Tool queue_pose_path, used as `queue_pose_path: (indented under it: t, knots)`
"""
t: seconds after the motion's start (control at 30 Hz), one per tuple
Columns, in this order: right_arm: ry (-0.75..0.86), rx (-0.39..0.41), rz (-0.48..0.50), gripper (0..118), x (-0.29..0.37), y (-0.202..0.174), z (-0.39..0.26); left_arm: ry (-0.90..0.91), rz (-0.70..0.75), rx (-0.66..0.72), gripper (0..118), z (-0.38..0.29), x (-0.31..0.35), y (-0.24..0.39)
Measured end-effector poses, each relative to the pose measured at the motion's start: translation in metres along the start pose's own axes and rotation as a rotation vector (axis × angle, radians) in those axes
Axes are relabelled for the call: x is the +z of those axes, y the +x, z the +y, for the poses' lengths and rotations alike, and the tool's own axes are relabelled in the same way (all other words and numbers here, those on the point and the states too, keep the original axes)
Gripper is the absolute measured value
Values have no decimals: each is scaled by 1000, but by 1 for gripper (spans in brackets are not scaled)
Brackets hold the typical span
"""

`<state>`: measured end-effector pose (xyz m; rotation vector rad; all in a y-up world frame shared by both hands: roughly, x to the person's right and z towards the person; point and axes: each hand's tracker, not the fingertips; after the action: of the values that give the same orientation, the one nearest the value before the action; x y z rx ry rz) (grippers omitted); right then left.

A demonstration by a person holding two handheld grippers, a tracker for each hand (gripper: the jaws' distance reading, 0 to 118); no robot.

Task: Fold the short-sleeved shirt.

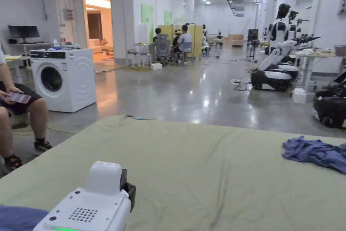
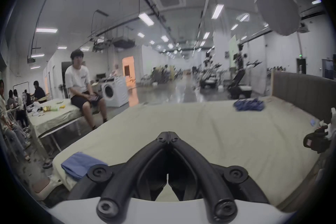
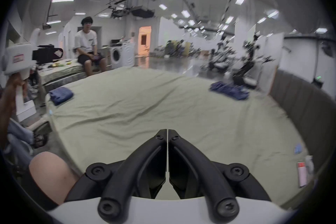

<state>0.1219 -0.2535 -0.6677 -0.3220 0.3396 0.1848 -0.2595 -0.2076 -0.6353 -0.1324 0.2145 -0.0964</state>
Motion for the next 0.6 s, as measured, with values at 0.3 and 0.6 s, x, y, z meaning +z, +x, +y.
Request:
queue_pose_path:
  t: [0.3,0.6]
  knots:
    - [211,17,-286,4,98,7,-6,170,-50,23,0,11,85,78]
    - [260,-11,-333,4,125,10,-19,129,-90,43,0,-8,101,95]
